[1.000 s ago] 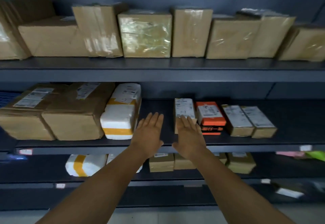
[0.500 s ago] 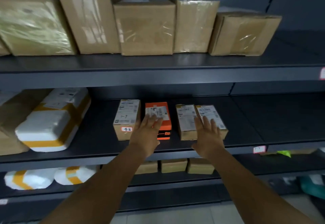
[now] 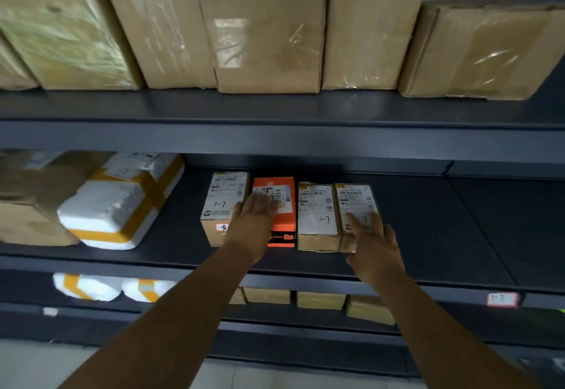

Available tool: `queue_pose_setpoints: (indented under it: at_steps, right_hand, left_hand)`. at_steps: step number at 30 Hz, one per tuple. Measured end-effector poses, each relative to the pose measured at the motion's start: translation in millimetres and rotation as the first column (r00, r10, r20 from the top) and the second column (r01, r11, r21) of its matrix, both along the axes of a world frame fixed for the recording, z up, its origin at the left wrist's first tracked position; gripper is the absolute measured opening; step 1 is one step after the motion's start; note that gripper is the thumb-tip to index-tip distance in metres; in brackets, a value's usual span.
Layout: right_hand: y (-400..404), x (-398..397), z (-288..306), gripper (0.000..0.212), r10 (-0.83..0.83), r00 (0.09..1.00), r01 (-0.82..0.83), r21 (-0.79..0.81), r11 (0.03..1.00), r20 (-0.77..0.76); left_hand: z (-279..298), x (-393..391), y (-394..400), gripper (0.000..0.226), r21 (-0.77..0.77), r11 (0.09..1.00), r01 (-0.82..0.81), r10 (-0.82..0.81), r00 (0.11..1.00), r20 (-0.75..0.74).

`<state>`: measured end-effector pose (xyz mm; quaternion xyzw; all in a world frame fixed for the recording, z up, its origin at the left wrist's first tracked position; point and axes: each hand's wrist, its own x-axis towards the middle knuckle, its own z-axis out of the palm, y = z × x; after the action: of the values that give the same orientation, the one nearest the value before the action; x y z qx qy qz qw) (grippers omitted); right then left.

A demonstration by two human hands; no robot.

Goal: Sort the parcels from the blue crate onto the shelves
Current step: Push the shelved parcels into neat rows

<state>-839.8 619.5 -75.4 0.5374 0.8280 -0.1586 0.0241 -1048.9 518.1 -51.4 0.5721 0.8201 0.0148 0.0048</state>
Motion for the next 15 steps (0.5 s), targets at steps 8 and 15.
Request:
queue_pose_setpoints:
  at_steps: [8, 15]
  right_hand:
    - [-23.8, -64.5, -2.3, 0.08, 0.189, 0.982, -0.19, 0.113, 0.975, 0.016]
    - [-44.7, -100.5, -1.2, 0.078, 0.245, 0.969, -0.246, 0.141, 0.959, 0.021]
  left_hand:
    - [1.2, -56.4, -33.6, 0.076, -0.015, 0.996, -0.091, 0.092, 0.996, 0.009]
    - [0.6, -94.3, -60.4, 0.074, 0.003, 0.997, -0.078, 0.078, 0.997, -0.015]
